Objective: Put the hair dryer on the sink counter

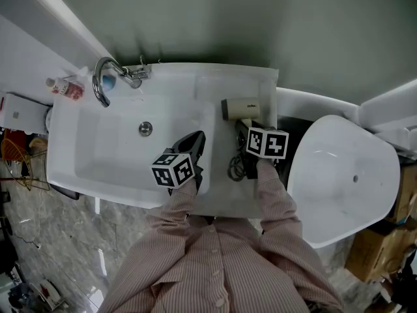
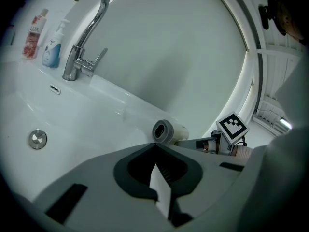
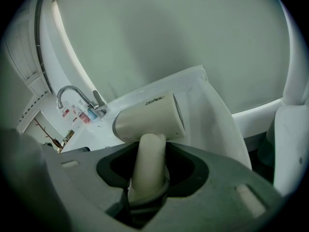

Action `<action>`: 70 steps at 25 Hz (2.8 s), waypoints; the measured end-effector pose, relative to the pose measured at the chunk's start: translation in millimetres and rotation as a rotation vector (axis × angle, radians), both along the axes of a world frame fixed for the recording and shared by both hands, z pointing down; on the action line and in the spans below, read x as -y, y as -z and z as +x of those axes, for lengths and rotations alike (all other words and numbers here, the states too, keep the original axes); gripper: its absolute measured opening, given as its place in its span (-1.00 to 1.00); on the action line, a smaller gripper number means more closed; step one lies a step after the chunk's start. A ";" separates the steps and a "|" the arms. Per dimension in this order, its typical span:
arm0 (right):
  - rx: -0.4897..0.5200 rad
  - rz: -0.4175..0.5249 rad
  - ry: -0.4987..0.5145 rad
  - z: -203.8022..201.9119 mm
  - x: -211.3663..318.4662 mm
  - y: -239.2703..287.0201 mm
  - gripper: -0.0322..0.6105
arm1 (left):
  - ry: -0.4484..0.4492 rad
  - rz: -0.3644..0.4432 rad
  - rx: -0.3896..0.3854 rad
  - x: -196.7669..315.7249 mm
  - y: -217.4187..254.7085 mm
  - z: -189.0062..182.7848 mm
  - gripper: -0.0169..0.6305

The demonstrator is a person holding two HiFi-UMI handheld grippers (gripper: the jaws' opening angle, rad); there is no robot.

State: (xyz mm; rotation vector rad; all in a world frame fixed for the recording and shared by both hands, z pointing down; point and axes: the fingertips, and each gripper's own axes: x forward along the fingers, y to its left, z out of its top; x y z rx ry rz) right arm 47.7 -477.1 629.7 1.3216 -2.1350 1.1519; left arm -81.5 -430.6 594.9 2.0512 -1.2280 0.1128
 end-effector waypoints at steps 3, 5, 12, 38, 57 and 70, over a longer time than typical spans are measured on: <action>0.002 -0.009 -0.005 0.3 0.3 -1.3 -0.39 | 0.002 -0.003 0.000 -1.4 -1.3 0.3 -0.96; -0.001 -0.013 -0.011 0.2 0.4 -1.7 -0.39 | 0.004 -0.003 0.000 -2.4 -0.9 0.2 -0.96; -0.020 -0.003 -0.012 0.6 -0.7 0.4 -0.38 | 0.001 0.013 -0.004 -6.3 6.3 4.1 -0.96; -0.059 0.284 0.012 6.0 -40.0 68.8 -0.73 | -0.075 0.263 0.035 -46.2 78.0 13.2 -0.96; 0.230 0.559 0.074 -7.4 -84.7 172.6 -0.88 | -0.107 0.447 0.083 -77.1 142.5 5.5 -0.96; 0.239 0.664 0.036 11.9 -103.9 211.1 -0.88 | -0.063 0.542 0.126 -90.7 182.0 -15.7 -0.96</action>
